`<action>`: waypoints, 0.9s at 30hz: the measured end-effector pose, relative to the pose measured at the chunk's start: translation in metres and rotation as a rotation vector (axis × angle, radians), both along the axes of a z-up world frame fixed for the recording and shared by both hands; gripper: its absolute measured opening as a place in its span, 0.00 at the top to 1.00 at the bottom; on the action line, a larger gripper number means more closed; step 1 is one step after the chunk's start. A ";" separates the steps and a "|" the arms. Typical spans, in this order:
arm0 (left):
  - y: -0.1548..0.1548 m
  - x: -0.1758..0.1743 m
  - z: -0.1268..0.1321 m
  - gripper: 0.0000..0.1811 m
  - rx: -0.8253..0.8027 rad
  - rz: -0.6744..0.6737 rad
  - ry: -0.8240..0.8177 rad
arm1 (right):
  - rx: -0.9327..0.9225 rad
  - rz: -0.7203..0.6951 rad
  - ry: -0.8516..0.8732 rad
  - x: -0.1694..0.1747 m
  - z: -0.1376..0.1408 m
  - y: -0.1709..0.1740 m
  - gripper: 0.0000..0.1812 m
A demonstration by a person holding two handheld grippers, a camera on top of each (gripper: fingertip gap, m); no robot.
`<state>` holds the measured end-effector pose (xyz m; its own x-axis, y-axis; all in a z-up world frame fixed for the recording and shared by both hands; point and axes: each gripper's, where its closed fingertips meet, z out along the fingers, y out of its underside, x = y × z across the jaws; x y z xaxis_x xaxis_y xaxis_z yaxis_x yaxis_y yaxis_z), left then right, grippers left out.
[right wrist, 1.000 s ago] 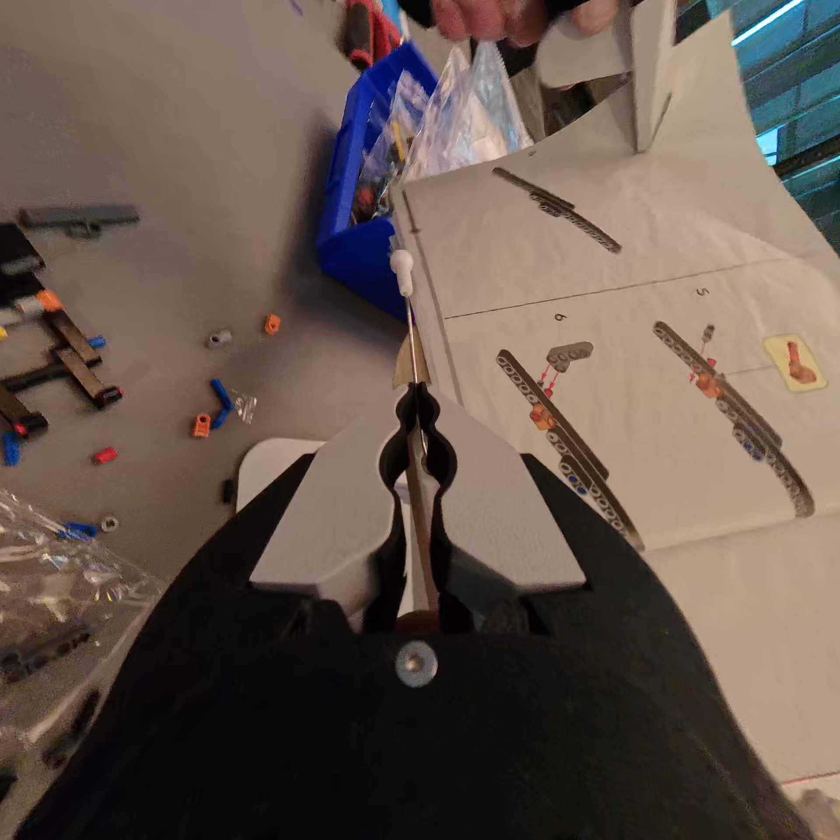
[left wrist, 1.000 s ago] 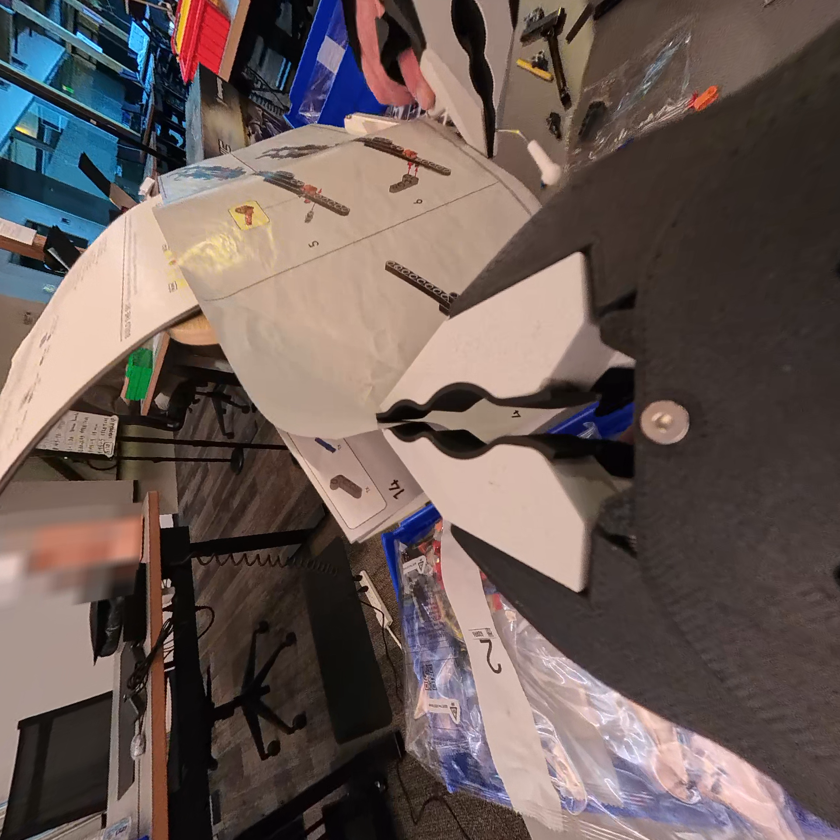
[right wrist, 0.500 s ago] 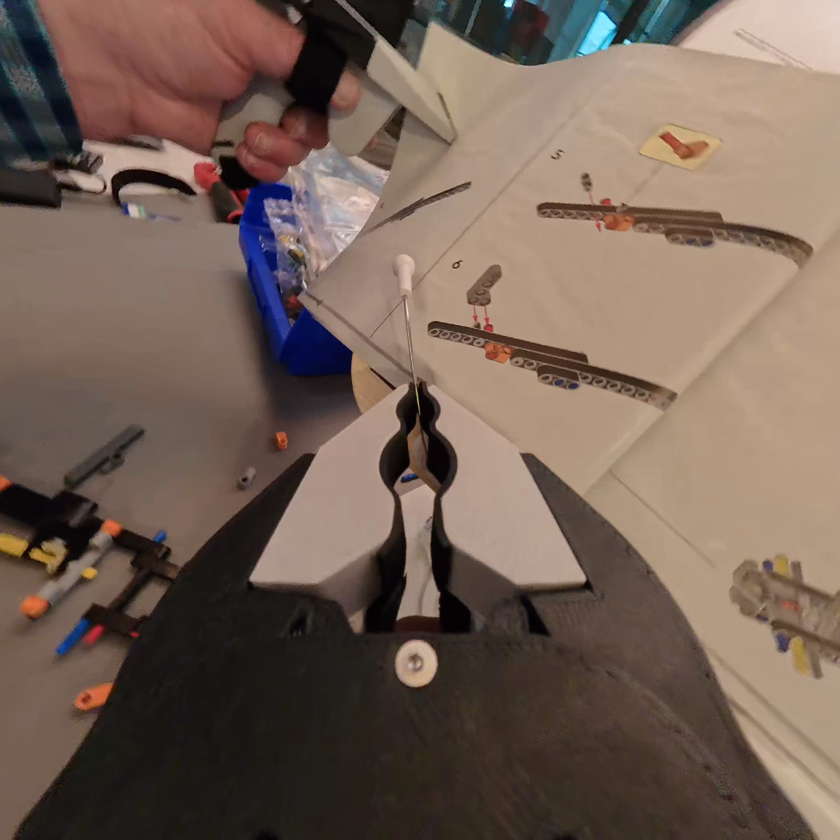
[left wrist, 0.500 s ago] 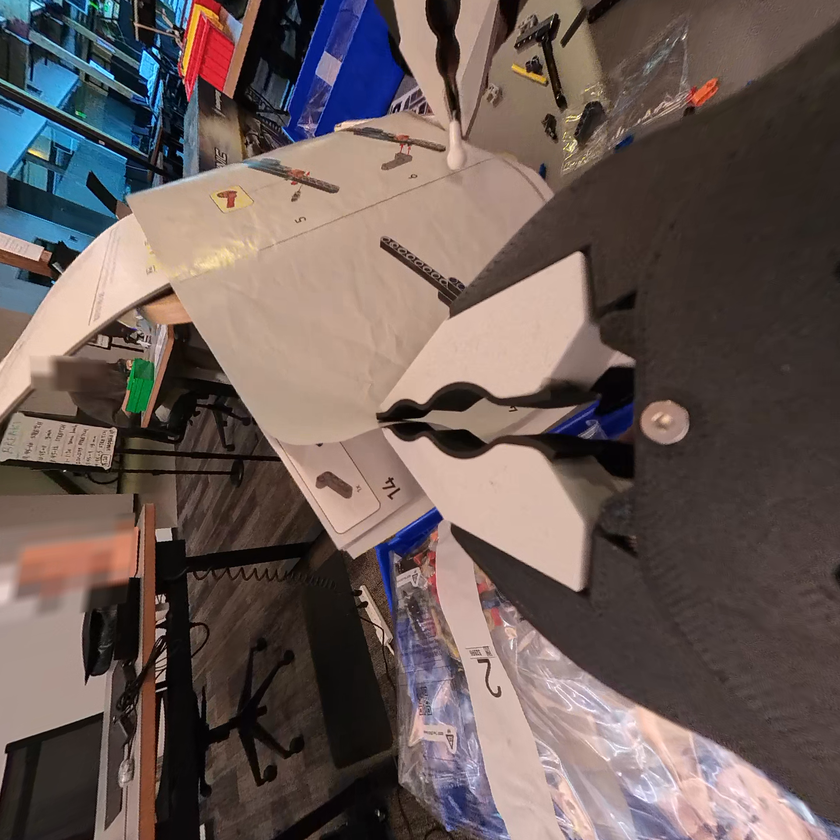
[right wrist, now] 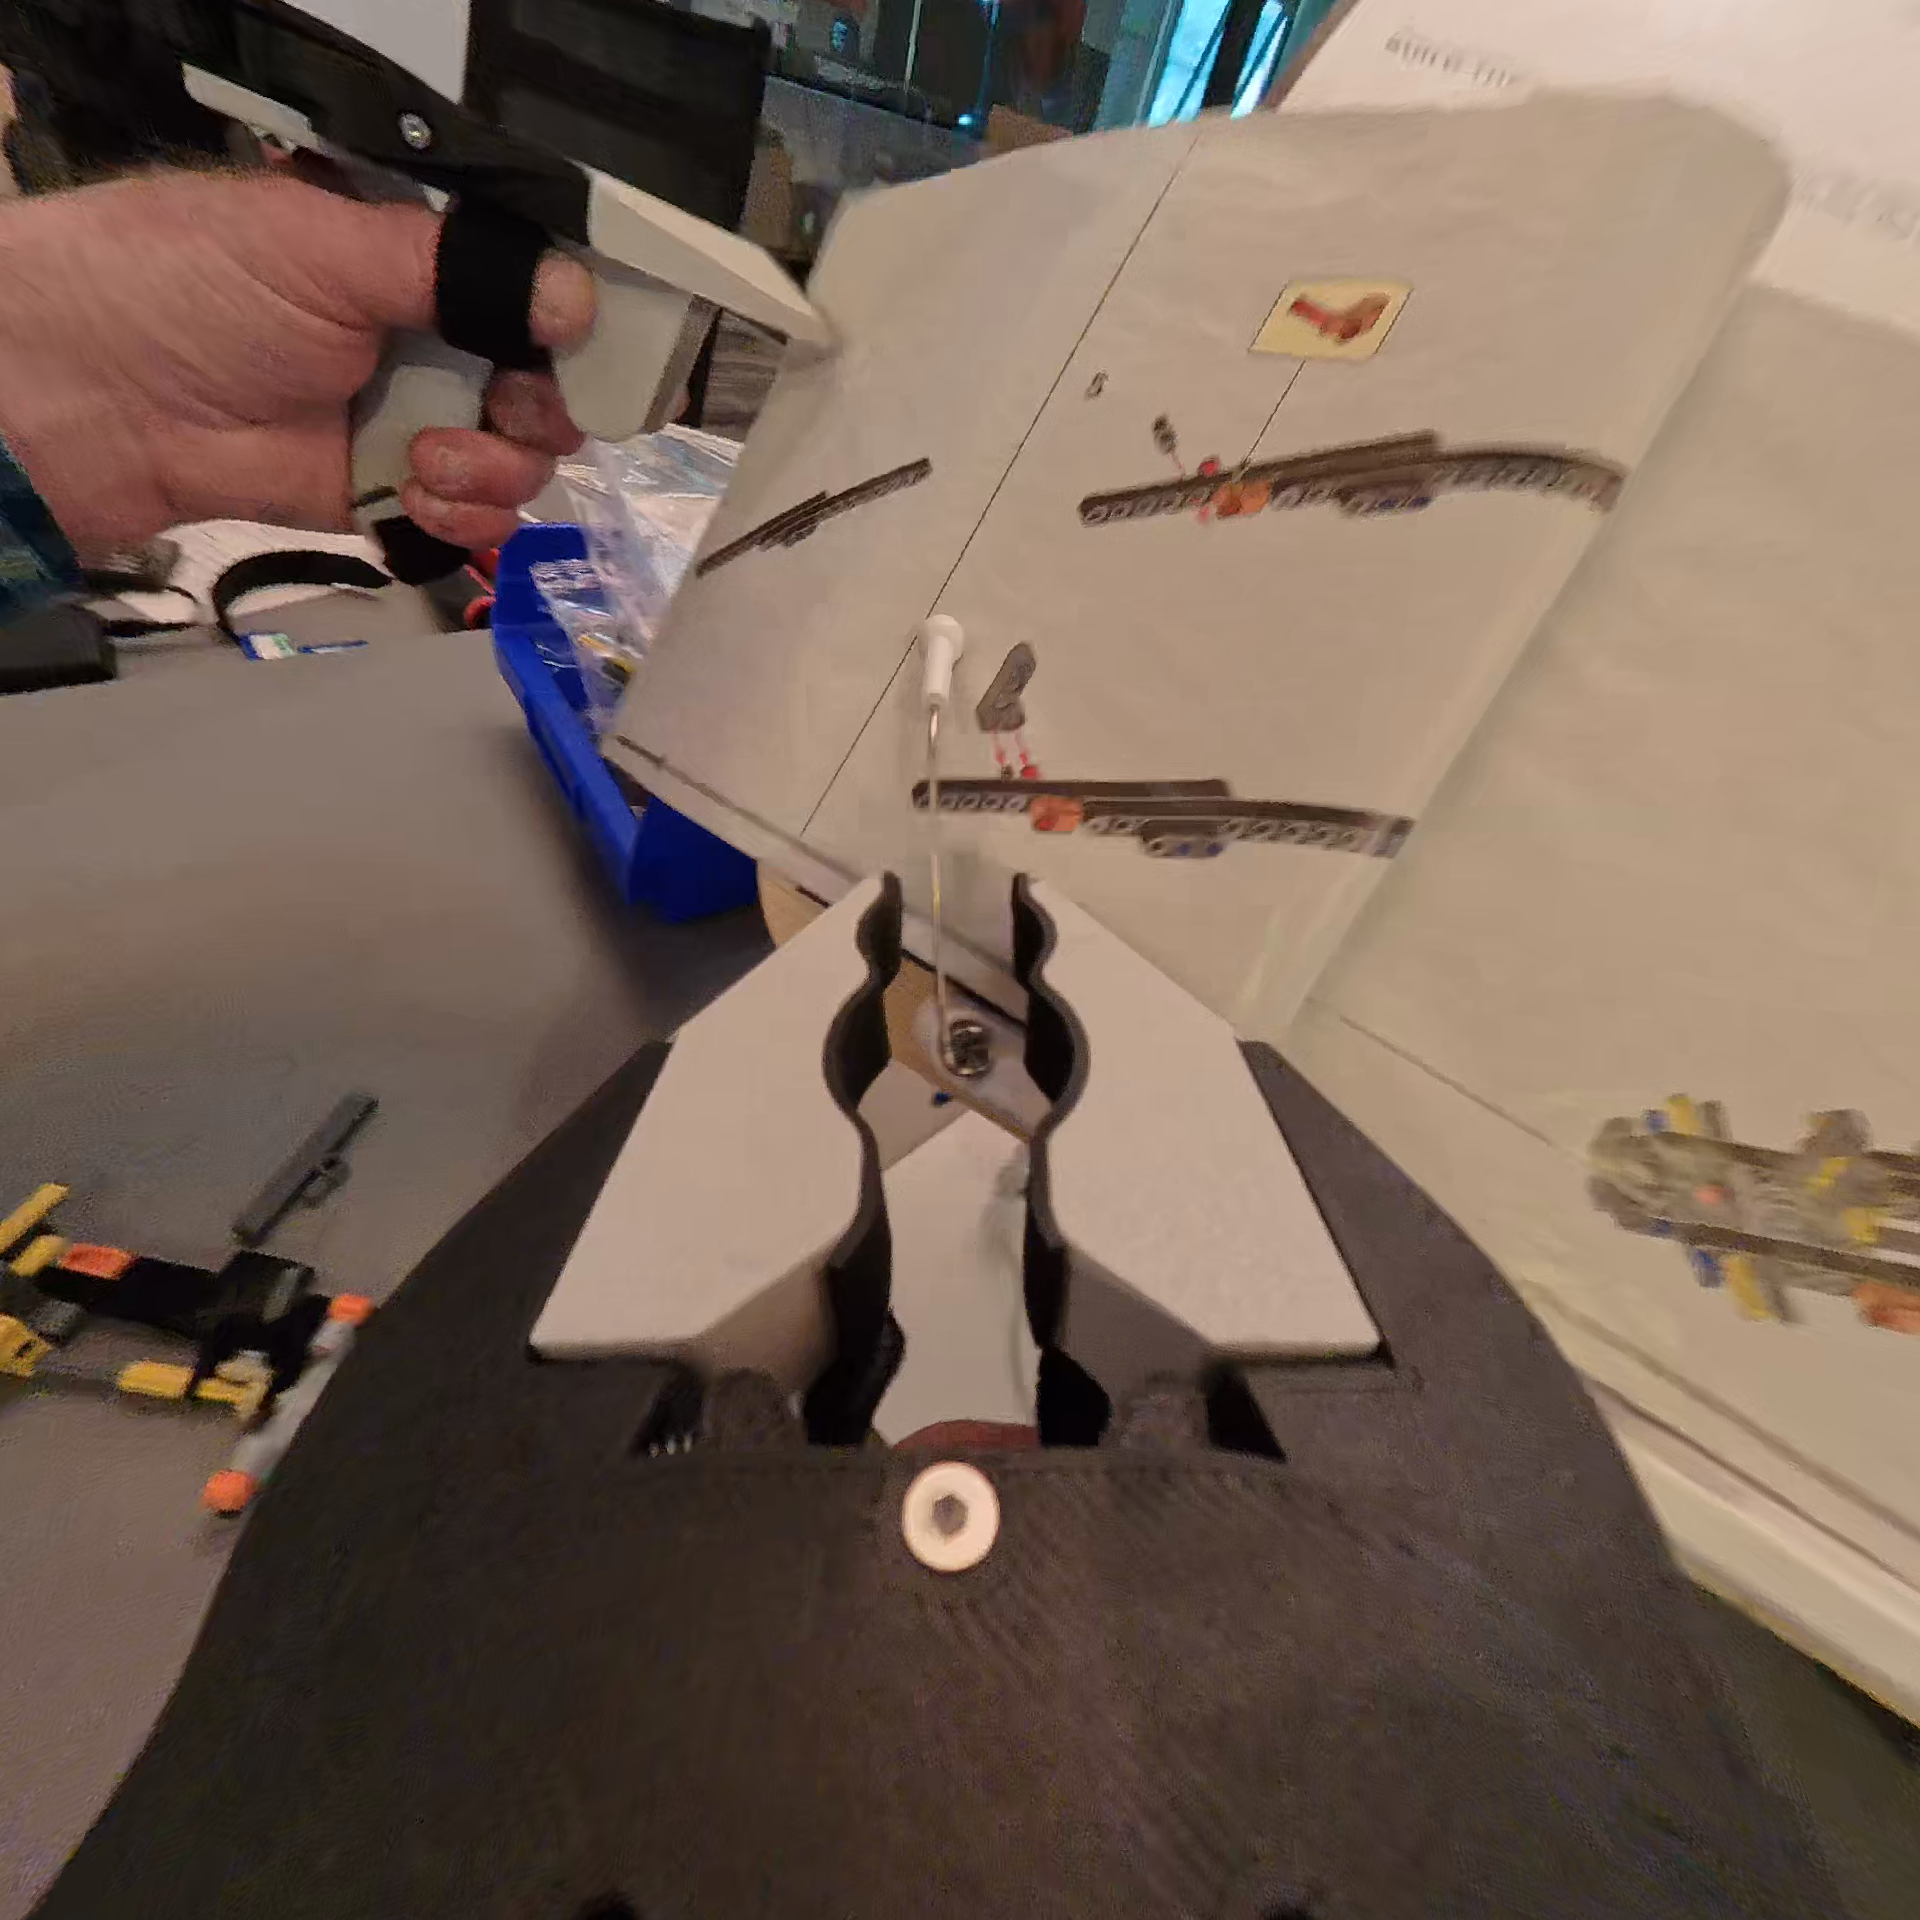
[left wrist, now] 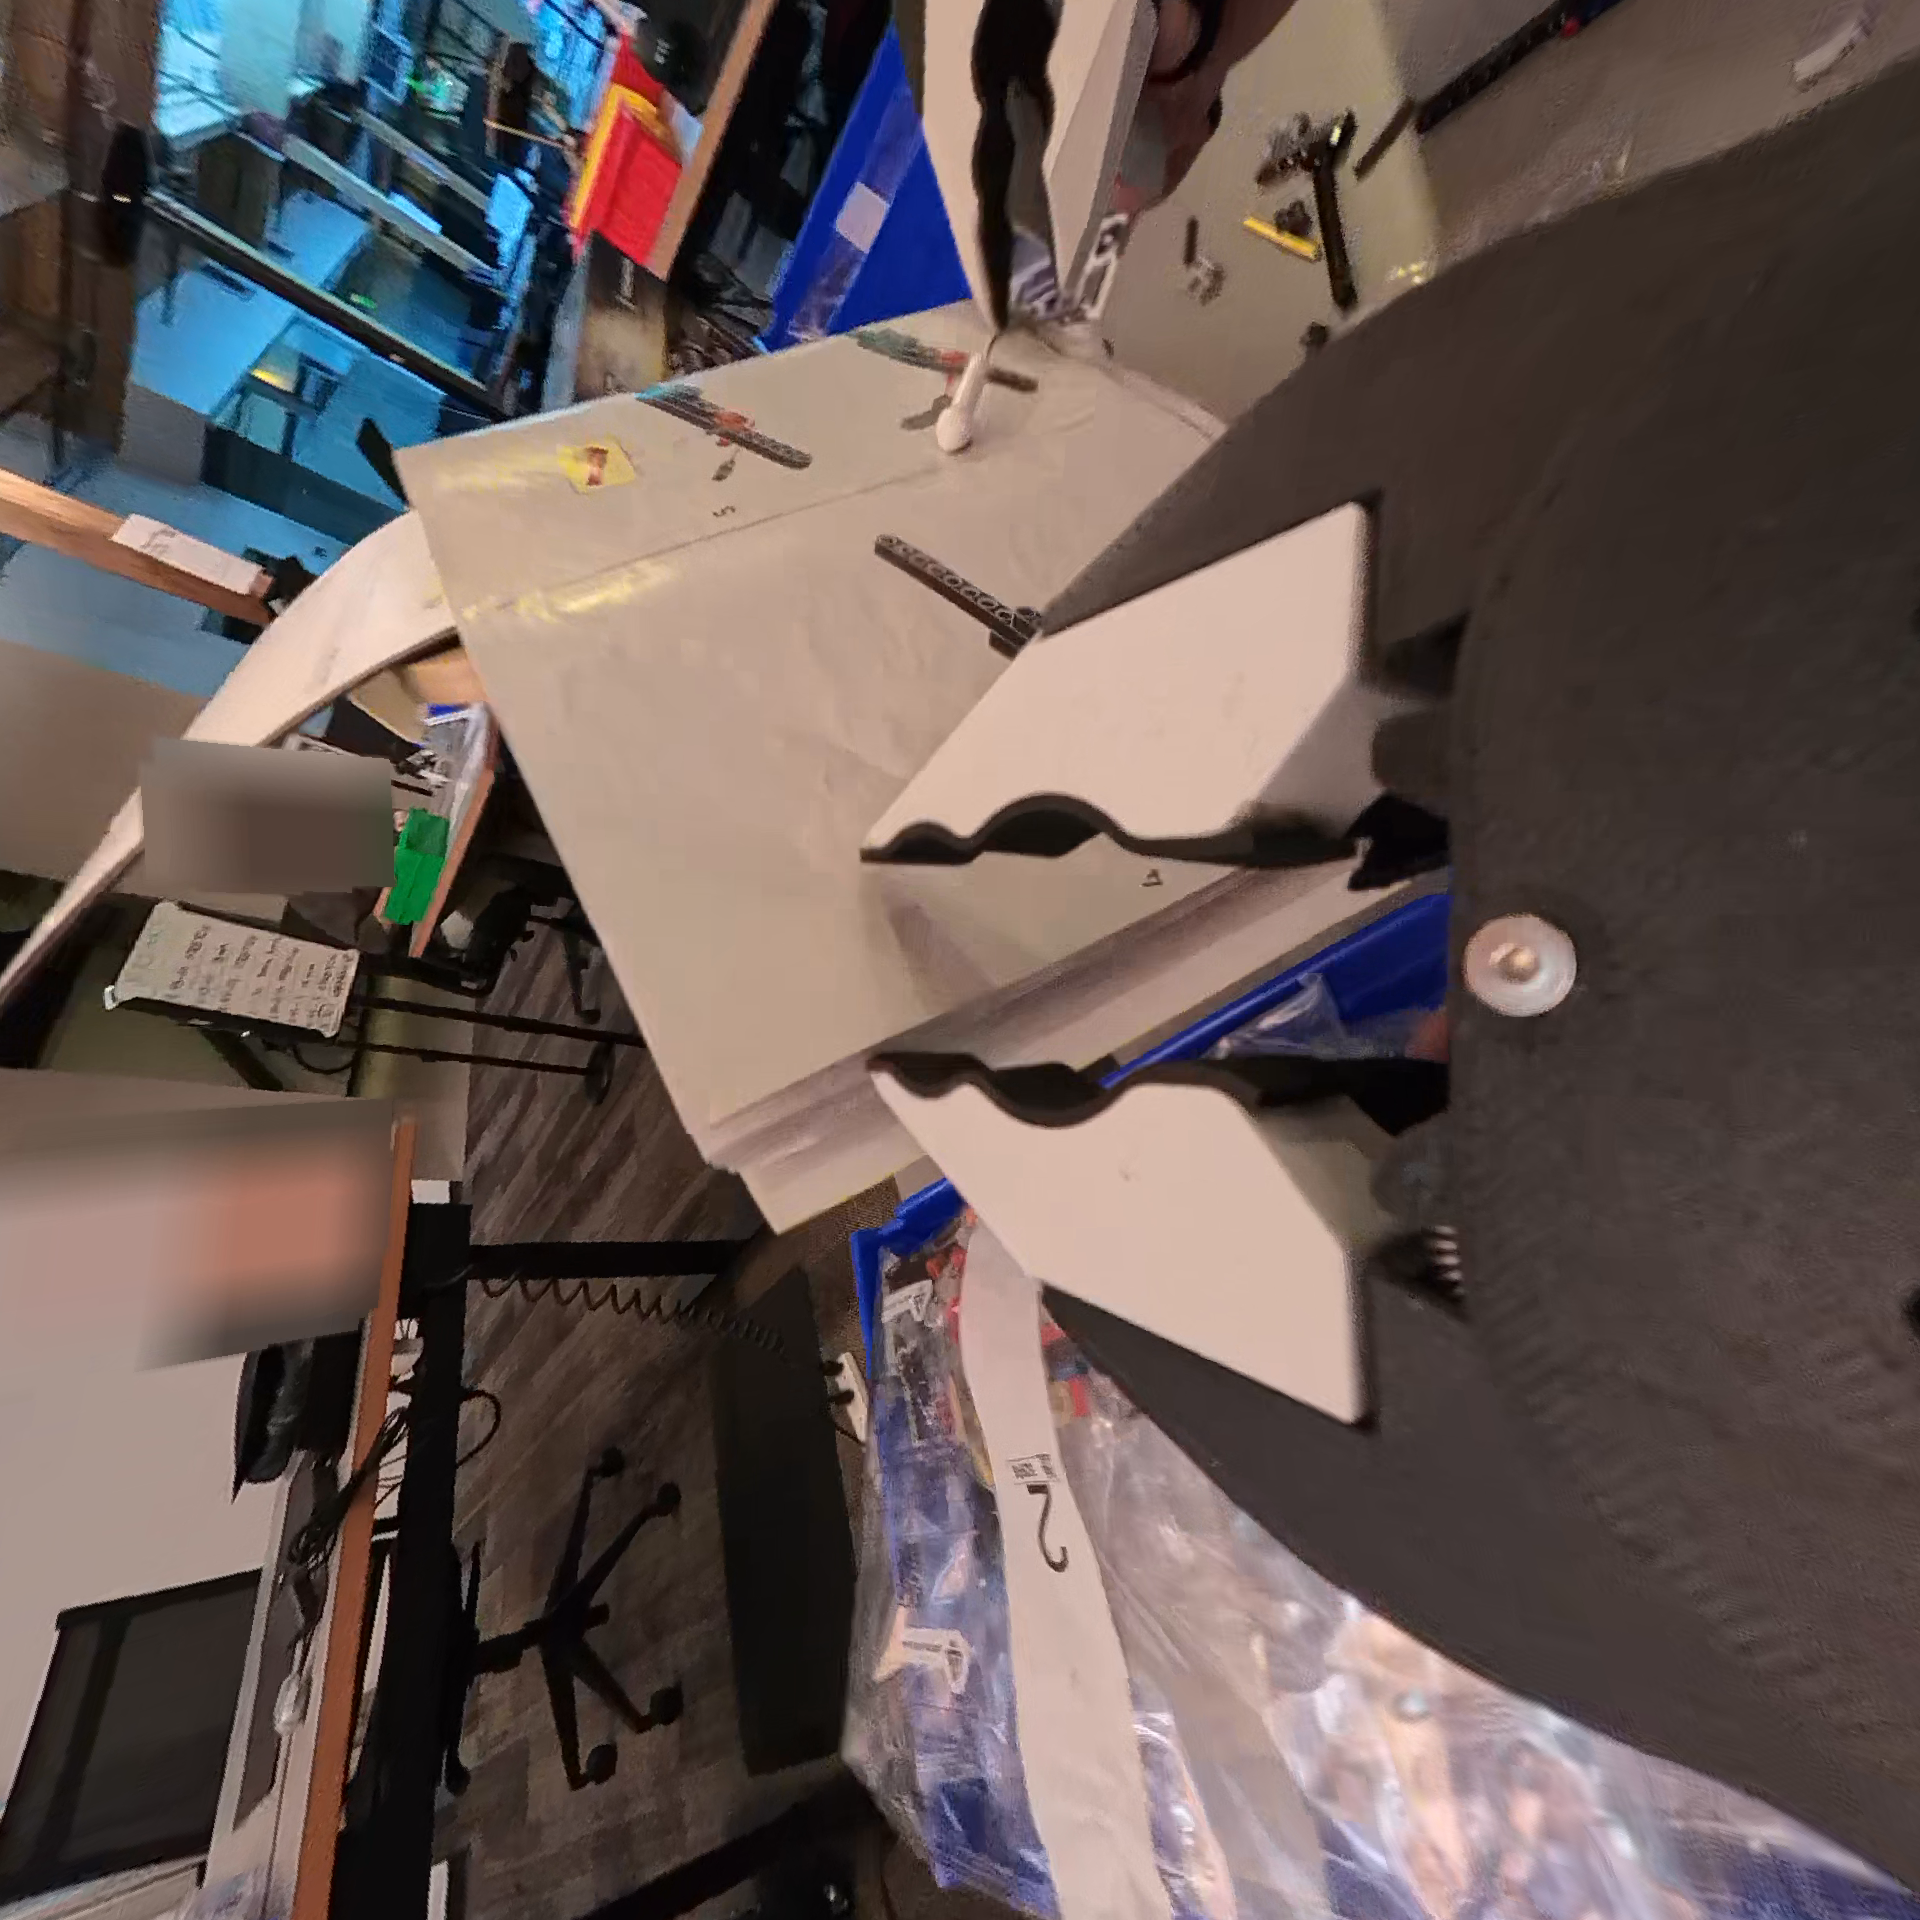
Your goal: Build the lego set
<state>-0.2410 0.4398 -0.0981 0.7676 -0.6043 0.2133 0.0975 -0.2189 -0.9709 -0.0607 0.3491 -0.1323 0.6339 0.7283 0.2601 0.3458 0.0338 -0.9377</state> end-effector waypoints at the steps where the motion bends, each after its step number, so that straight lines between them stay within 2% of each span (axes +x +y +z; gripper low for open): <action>1: -0.002 -0.004 -0.001 0.79 -0.005 0.008 -0.023 | 0.031 -0.006 -0.028 0.003 0.005 -0.001 0.90; 6: -0.020 -0.010 -0.022 0.72 -0.051 0.005 -0.054 | 0.102 0.049 -0.125 0.002 0.022 -0.016 0.90; 8: -0.032 -0.018 -0.022 0.71 -0.038 0.023 -0.071 | 0.123 0.112 -0.191 -0.003 0.021 -0.031 0.91; 12: -0.063 -0.026 -0.014 0.69 0.014 0.050 -0.031 | 0.106 0.160 -0.270 0.002 0.015 -0.053 0.85; 14: -0.081 -0.017 -0.015 0.62 0.041 0.031 0.030 | 0.079 0.192 -0.299 0.010 0.008 -0.066 0.85; 18: -0.125 0.022 -0.023 0.63 0.070 -0.079 0.157 | -0.052 0.272 -0.403 0.037 -0.021 -0.095 0.83; 22: -0.173 0.071 -0.035 0.65 0.067 -0.204 0.229 | -0.194 0.349 -0.492 0.084 -0.054 -0.129 0.84; 27: -0.238 0.142 -0.077 0.66 -0.011 -0.412 0.361 | -0.307 0.477 -0.634 0.138 -0.104 -0.180 0.80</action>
<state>-0.0986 0.2014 -0.1748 0.4935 -0.8697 -0.0119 -0.3379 -0.1791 -0.9240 0.0769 0.1691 -0.2367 0.0423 0.9769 0.2095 0.8225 0.0850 -0.5624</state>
